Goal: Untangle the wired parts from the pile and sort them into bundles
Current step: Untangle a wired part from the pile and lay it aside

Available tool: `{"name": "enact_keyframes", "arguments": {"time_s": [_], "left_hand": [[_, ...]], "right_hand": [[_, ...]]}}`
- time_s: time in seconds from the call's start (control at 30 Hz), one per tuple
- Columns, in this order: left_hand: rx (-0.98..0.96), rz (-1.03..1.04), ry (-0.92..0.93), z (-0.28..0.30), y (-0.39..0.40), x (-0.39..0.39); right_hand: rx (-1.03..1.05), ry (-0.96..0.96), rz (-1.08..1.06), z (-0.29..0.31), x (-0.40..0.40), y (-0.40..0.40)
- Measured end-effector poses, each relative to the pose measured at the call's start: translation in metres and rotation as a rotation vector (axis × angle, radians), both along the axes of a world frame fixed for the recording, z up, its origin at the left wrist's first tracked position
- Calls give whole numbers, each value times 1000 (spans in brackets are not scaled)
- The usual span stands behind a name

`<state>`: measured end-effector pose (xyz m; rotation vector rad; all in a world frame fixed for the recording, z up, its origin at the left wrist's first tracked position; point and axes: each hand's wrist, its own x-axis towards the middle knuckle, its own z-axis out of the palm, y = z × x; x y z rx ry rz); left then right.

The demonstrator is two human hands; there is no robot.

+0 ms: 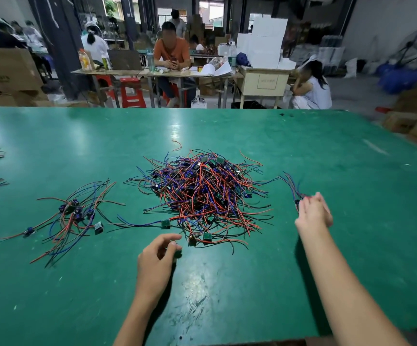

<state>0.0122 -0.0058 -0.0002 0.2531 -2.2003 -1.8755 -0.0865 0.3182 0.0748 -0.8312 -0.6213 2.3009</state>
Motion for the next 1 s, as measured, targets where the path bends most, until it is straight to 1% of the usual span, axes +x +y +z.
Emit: {"name": "enact_keyframes", "arguments": {"time_s": [0.07, 0.13, 0.2, 0.23, 0.33, 0.37, 0.4, 0.43, 0.47, 0.5, 0.53, 0.57, 0.63, 0.67, 0.7, 0.73, 0.9, 1.0], "left_hand": [[0, 2, 3, 0, 0, 0], [0, -4, 8, -1, 0, -1], [6, -7, 11, -2, 0, 0], [11, -7, 10, -2, 0, 0], [29, -8, 10, -4, 0, -2], [48, -9, 13, -4, 0, -2], [80, 2, 19, -3, -2, -4], [126, 30, 25, -2, -4, -7], [182, 81, 31, -2, -6, -10], [239, 143, 37, -2, -8, -13], [282, 203, 41, -1, -10, -17], [307, 250, 42, -1, -12, -20], [313, 300, 33, -2, -11, -22], [314, 313, 28, -2, -10, -22], [320, 320, 26, -2, -9, -22], [329, 325, 25, -1, -9, -21], [336, 315, 7, 2, -8, -19], [319, 306, 1, 4, -7, -18]], "right_hand": [[-21, -141, 17, -12, 7, -6], [-68, -158, 32, -20, 16, -12], [-181, -111, 65, -17, 21, -15], [-223, -87, 129, -13, 23, -18], [-259, -29, 345, -2, 21, -31], [-241, -17, 406, 1, 16, -38], [-87, -58, 479, 2, 6, -45], [162, -153, 524, 1, -7, -52], [460, -269, 529, 0, -21, -57], [764, -373, 490, -4, -36, -58], [1044, -453, 484, -10, -50, -55], [1281, -525, 535, -18, -64, -49], [1637, -686, 697, -33, -88, -34], [1759, -788, 768, -39, -97, -28], [1837, -870, 814, -43, -103, -24], [1878, -907, 841, -43, -108, -22], [2112, -917, 832, -33, -120, -9], [2097, -953, 808, -32, -110, -3]]}}
